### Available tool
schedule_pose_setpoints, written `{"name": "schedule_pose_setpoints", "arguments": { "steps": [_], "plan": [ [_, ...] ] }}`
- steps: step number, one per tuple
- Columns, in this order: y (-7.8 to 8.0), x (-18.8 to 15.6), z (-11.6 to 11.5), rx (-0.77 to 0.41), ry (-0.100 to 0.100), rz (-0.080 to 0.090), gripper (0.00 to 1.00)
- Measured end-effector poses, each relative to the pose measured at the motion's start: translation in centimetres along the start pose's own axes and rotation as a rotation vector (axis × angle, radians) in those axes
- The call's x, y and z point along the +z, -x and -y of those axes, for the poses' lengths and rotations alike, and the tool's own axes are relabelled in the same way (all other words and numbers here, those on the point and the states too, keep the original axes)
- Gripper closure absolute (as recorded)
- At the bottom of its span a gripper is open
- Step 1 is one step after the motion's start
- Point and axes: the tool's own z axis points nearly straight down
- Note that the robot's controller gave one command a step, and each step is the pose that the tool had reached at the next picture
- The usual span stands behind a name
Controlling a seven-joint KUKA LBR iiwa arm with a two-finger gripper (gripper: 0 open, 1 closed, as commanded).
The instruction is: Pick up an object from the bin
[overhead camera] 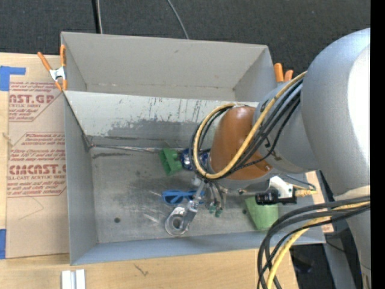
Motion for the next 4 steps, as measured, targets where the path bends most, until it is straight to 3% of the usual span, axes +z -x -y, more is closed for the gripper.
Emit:
{"name": "schedule_pose_setpoints", "arguments": {
  "steps": [1,2,3,4],
  "plan": [
    [-0.2,-0.1,-0.1,-0.002,-0.001,-0.011,1.0],
    [-0.2,-1.3,-0.1,-0.002,0.0,-0.007,1.0],
    [0.0,-7.0,-0.2,-0.002,0.001,-0.005,1.0],
    [0.0,-8.2,-0.3,-0.004,0.0,-0.008,1.0]
  ]
}}
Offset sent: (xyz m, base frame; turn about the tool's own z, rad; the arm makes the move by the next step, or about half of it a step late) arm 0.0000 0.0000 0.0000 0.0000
